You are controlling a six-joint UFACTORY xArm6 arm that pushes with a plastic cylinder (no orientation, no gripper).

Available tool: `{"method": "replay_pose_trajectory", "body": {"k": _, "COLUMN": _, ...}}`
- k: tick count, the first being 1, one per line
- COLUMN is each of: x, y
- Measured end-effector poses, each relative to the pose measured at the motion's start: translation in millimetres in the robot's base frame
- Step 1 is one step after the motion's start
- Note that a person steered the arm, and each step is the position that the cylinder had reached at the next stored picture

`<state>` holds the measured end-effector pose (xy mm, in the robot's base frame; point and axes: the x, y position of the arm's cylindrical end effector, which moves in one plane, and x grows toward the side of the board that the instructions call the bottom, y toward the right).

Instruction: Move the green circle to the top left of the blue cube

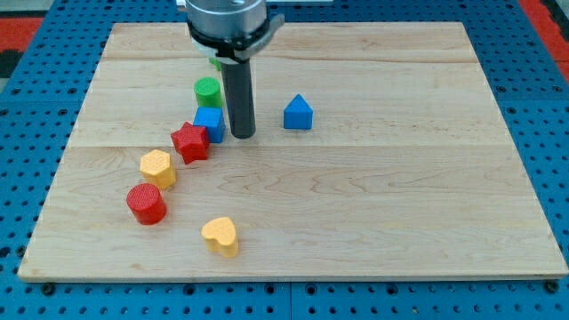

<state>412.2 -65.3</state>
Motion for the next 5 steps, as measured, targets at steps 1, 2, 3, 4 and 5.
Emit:
{"method": "replay_pose_trajectory", "body": {"k": 1, "x": -12, "y": -30}}
{"method": "replay_pose_trajectory", "body": {"k": 2, "x": -26, "y": -36}}
{"method": "replay_pose_trajectory", "body": {"k": 3, "x": -28, "y": 8}}
{"method": "replay_pose_trajectory", "body": {"k": 4, "x": -53, "y": 20}}
{"method": "replay_pose_trajectory", "body": {"k": 5, "x": -60, "y": -18}}
